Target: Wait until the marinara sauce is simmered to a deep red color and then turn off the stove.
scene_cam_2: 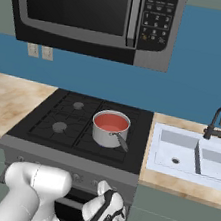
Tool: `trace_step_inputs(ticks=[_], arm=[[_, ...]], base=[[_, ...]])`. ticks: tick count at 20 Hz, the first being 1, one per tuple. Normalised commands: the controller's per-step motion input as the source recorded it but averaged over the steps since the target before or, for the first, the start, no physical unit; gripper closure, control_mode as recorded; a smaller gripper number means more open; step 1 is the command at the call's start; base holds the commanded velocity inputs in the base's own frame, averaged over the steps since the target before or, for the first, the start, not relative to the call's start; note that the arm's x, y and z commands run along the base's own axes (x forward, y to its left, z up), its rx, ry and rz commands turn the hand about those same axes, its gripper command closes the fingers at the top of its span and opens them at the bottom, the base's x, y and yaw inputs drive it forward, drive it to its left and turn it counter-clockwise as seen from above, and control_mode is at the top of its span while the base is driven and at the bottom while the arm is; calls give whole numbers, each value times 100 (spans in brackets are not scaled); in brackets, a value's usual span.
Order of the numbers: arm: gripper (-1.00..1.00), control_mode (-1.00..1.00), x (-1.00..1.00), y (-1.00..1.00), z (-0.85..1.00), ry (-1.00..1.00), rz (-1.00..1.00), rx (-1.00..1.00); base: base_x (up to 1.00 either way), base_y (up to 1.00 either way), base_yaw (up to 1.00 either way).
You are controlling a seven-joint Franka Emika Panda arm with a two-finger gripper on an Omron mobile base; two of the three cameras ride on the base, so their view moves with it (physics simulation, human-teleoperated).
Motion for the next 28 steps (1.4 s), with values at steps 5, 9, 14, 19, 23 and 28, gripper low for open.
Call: trace_step_inputs(ticks=[5,9,14,19,23,28], arm=[[100,-100,0,0,0,2,-10,14],[100,-100,0,0,0,3,-9,15],[100,-100,0,0,0,3,-8,14],[100,-100,0,0,0,2,-7,14],[100,-100,0,-1,0,1,-5,15],[100,-100,0,-8,0,2,-4,17]], base=[[0,0,0],[0,0,0],[0,0,0],[0,0,0],[0,0,0],[0,0,0]])
